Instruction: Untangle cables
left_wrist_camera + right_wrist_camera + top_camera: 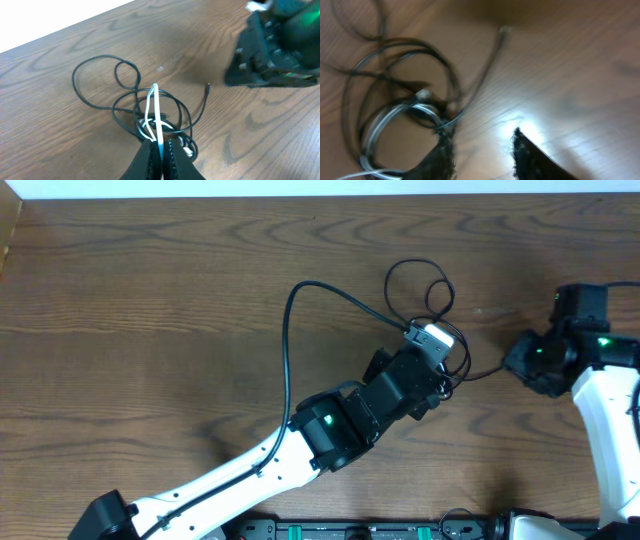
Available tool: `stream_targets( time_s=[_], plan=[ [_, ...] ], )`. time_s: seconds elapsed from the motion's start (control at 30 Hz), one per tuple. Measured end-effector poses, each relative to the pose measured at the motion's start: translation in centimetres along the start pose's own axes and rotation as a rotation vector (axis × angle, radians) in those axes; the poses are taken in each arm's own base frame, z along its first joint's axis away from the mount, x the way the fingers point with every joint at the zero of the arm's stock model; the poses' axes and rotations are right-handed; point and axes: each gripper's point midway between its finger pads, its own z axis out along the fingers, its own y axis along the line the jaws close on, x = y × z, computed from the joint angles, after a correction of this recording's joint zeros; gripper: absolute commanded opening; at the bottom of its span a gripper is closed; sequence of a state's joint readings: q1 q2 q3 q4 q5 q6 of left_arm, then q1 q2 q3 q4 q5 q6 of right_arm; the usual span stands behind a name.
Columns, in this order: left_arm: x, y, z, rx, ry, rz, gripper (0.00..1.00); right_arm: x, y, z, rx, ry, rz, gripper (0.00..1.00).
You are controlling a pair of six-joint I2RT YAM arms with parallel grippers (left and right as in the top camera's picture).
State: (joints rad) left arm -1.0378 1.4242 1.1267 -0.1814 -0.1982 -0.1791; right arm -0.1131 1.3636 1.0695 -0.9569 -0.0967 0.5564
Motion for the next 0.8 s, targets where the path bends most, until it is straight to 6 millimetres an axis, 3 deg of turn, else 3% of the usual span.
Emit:
stream_targets(
  time_s=[0.13, 0.4, 0.63, 0.8],
  plan=[
    [0.3, 0.4, -0.1, -0.02, 0.012, 0.004, 0.08, 1.6, 3.7, 2.4, -0.149, 0.001, -0.126, 0.56],
    [-1.2, 0.9, -0.2, -0.053, -0.051, -0.029, 0.08, 6.2, 7.3, 6.9, -0.347, 0.006, -0.281, 0.59],
    [-2.6, 2.3, -0.3, -0.114, -0.117, -0.109, 0.08, 8.3, 7.4, 10.2, -0.366, 0.012, -0.331, 0.55],
    [-4.6, 5.8, -1.5, -0.195, -0.185, -0.168, 0.07, 7.9, 6.1, 12.3, -0.273, 0.009, -0.32, 0.49]
  ],
)
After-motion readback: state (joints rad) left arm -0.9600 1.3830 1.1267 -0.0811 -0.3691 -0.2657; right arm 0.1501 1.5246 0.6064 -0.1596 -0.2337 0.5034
